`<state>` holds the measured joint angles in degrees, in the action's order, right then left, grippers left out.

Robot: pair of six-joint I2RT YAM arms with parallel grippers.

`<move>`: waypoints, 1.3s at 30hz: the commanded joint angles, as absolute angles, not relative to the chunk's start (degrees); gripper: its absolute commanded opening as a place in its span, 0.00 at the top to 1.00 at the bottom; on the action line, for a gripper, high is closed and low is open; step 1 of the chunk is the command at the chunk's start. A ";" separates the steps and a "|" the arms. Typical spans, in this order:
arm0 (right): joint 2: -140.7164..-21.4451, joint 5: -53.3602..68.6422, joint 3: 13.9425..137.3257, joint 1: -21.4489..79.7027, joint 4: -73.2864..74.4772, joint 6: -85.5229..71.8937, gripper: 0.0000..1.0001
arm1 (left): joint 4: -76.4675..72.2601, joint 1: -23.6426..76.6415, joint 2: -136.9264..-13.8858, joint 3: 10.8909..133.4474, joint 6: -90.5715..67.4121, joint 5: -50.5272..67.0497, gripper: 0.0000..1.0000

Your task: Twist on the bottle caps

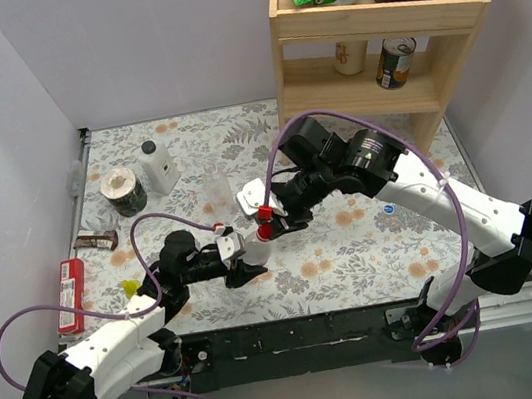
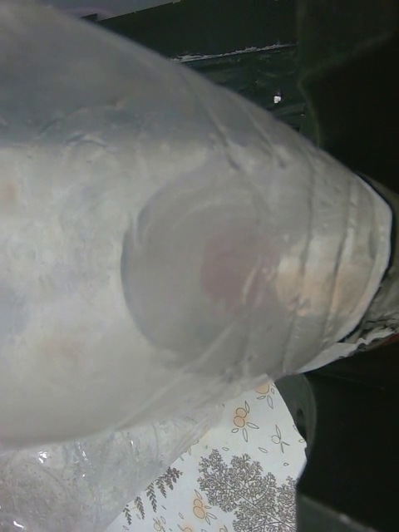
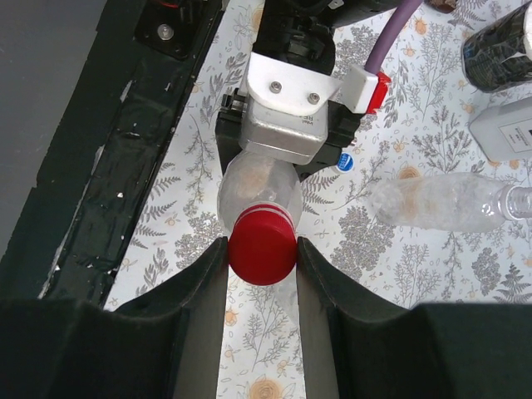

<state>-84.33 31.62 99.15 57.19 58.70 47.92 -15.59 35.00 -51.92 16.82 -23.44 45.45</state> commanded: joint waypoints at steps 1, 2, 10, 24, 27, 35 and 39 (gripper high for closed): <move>-83.76 31.03 96.95 57.83 60.38 48.60 0.64 | -23.37 35.42 -49.92 17.32 -24.78 43.78 1.00; -83.59 31.03 96.77 57.83 60.29 48.34 0.65 | -24.60 35.42 -49.66 17.05 -25.05 43.42 1.00; -84.55 30.76 96.59 57.83 60.38 45.97 0.65 | -27.25 35.42 -48.25 15.20 -23.12 42.01 1.00; -84.99 26.89 97.65 58.01 55.98 45.26 0.65 | -22.24 35.59 -49.39 17.84 -21.97 45.17 1.00; -85.08 26.81 97.38 58.01 56.07 45.44 0.65 | -21.98 35.77 -49.66 18.02 -22.06 45.44 1.00; -84.99 27.86 96.60 58.09 57.13 45.79 0.65 | -23.46 35.86 -48.43 16.53 -17.68 44.21 1.00; -85.16 28.39 96.42 58.01 58.53 48.68 0.65 | -23.47 35.86 -48.51 16.70 -15.04 43.51 1.00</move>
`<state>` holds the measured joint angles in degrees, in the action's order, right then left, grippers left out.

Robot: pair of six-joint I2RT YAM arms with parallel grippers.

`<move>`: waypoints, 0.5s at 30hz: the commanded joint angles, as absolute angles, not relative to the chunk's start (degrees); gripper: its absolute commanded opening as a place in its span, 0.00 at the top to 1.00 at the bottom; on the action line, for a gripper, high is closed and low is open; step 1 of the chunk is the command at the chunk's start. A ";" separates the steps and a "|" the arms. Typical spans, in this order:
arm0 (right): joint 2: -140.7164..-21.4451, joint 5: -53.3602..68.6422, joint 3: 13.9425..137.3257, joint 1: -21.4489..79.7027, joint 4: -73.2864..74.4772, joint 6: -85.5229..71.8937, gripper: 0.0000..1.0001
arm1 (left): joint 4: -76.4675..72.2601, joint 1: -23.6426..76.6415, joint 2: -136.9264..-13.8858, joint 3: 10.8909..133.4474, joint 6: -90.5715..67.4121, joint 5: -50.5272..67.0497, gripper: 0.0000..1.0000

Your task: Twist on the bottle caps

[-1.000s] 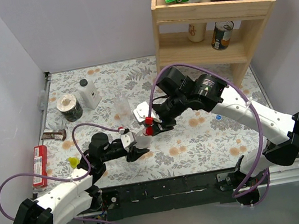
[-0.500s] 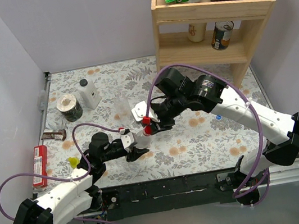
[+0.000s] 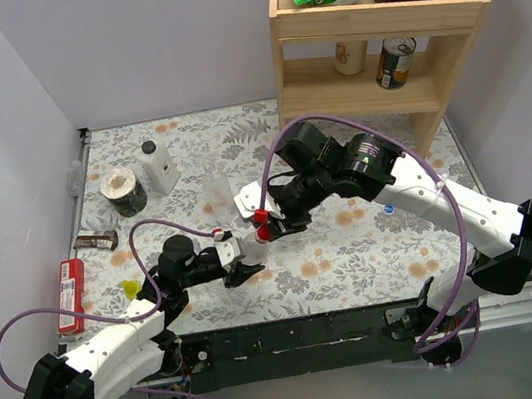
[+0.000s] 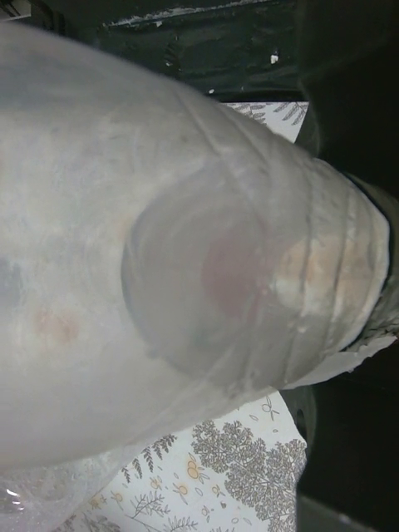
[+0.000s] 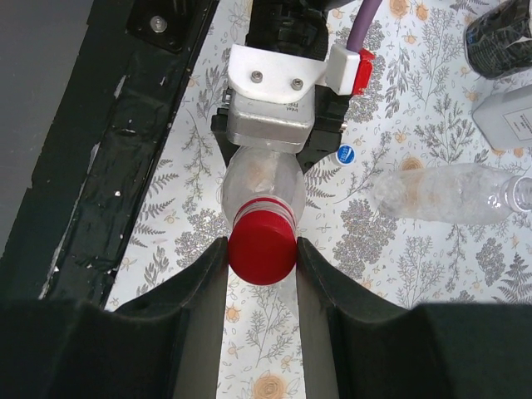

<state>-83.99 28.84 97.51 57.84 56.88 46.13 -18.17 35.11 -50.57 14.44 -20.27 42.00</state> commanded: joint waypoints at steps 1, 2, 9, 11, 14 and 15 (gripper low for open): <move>-85.25 28.39 96.59 58.01 58.88 49.13 0.65 | -23.29 35.86 -48.60 16.70 -14.86 43.24 1.00; -85.34 28.39 96.77 58.09 59.23 49.65 0.64 | -23.38 35.86 -48.69 16.96 -14.77 43.07 1.00; -84.12 26.11 94.93 58.89 58.19 52.56 0.64 | -23.29 35.86 -48.96 17.67 -15.99 42.89 1.00; -83.67 25.84 94.40 58.97 57.57 52.91 0.64 | -23.20 35.86 -48.78 17.49 -16.26 42.80 1.00; -83.85 25.14 94.22 58.97 57.48 53.61 0.64 | -22.94 35.86 -48.78 17.31 -16.43 42.89 1.00; -83.59 24.88 93.87 58.97 57.05 53.70 0.64 | -22.85 35.86 -48.95 17.31 -16.52 42.89 1.00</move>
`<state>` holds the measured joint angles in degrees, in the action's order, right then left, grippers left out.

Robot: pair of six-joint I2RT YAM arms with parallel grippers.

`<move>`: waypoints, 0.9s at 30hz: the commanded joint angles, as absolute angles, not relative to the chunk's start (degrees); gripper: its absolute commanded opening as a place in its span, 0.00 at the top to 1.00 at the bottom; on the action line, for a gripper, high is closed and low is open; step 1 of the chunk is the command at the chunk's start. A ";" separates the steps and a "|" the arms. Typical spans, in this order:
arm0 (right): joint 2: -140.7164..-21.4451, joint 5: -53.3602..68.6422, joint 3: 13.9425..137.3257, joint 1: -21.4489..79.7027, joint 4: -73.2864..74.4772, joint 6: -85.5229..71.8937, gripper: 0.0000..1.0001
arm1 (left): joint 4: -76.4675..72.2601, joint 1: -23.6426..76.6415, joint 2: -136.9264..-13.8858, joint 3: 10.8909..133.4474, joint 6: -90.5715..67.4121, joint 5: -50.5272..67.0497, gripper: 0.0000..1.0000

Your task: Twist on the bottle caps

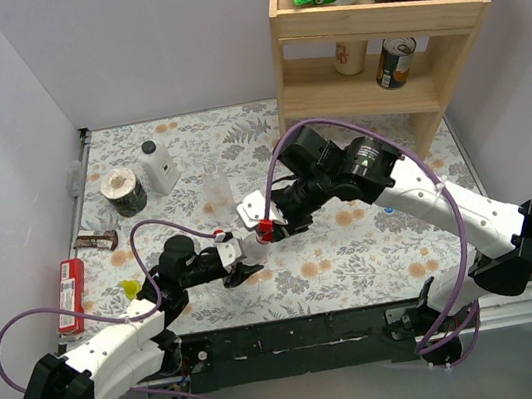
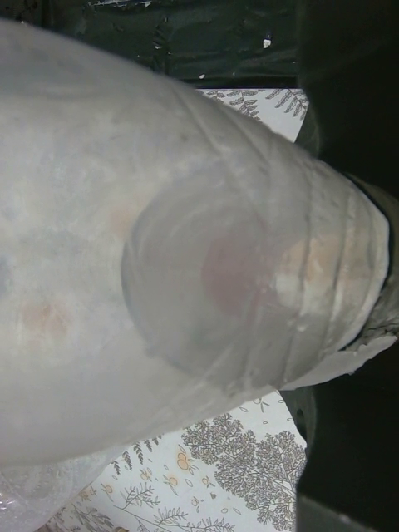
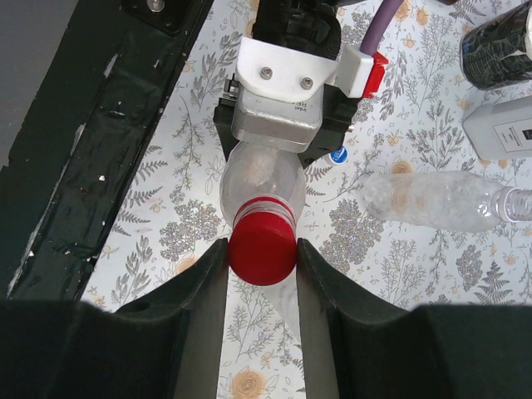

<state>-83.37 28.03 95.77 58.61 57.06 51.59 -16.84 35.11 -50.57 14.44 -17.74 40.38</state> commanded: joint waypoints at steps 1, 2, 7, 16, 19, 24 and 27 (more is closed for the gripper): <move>-83.41 24.70 93.61 58.97 56.34 53.79 0.64 | -22.76 35.86 -48.96 17.49 -16.61 43.06 1.00; -83.32 24.61 93.60 58.97 55.90 53.96 0.63 | -22.76 35.86 -48.87 17.32 -16.26 43.33 1.00; -84.11 26.36 94.83 58.97 57.39 54.84 0.62 | -21.71 35.86 -49.04 17.40 -12.93 44.30 1.00; -85.69 30.15 95.98 58.97 60.56 54.06 0.63 | -23.55 35.86 -49.04 17.05 -9.66 42.45 1.00; -84.90 29.27 94.22 58.97 59.24 52.91 0.63 | -25.31 35.86 -49.04 16.61 -12.12 41.40 1.00; -84.64 29.09 93.78 58.97 59.06 51.86 0.64 | -27.42 35.86 -49.92 17.22 -20.64 37.71 1.00; -84.73 28.92 93.60 58.97 59.06 51.07 0.65 | -26.28 35.86 -50.63 18.28 -23.11 38.32 1.00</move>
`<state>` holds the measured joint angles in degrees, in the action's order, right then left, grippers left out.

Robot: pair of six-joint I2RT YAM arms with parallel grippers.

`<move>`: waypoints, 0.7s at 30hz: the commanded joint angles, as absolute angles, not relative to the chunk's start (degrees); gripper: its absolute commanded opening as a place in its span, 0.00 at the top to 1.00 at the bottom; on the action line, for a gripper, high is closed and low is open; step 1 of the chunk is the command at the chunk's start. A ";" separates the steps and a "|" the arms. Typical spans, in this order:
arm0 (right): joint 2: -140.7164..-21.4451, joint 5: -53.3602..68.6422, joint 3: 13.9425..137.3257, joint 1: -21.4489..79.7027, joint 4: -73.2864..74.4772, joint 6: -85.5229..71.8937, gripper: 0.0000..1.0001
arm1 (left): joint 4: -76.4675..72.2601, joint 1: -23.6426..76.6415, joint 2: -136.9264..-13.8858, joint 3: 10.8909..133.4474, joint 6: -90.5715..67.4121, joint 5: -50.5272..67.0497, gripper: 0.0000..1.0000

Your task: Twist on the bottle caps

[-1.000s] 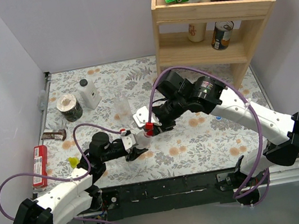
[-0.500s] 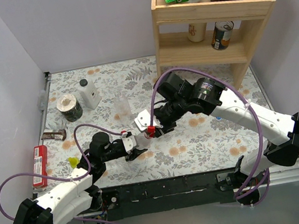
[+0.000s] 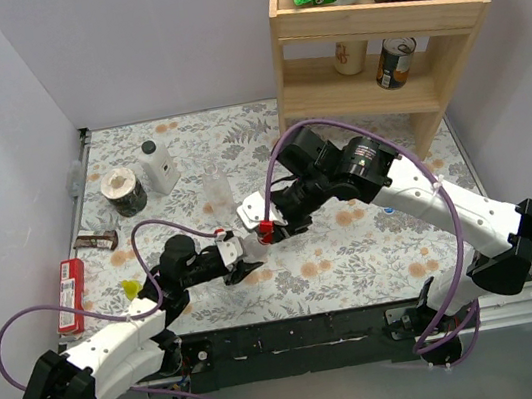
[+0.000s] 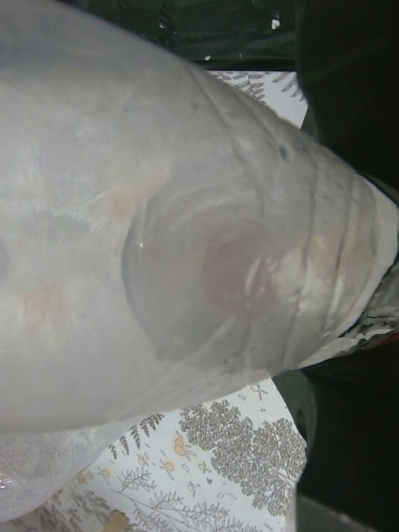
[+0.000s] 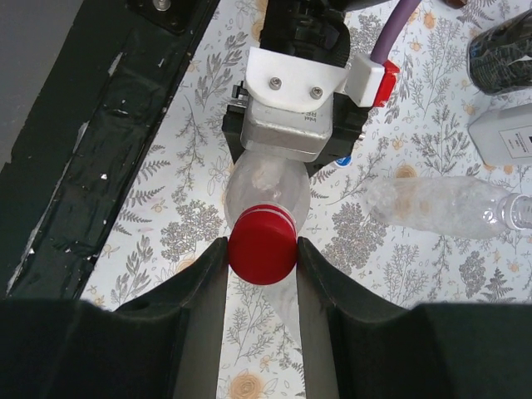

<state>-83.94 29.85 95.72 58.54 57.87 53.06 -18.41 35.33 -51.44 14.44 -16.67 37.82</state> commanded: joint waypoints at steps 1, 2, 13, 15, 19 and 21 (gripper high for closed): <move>-84.90 29.09 93.52 58.97 59.15 51.06 0.65 | -27.15 35.86 -50.19 18.19 -23.46 38.41 1.00; -84.99 29.09 93.52 58.97 59.24 50.80 0.66 | -27.51 35.86 -50.19 18.37 -23.73 38.41 1.00; -84.90 29.27 90.27 56.70 55.90 39.84 0.66 | -32.52 35.86 -48.61 16.61 -23.03 34.55 1.00; -85.17 28.39 90.00 56.43 55.81 39.11 0.67 | -32.87 35.86 -47.90 16.35 -22.42 34.19 1.00; -86.30 28.03 90.87 56.25 56.60 37.97 0.67 | -34.97 35.86 -47.02 14.95 -20.31 34.10 1.00; -87.53 28.12 91.58 56.25 56.87 35.53 0.67 | -36.29 35.95 -46.93 14.59 -19.42 33.40 1.00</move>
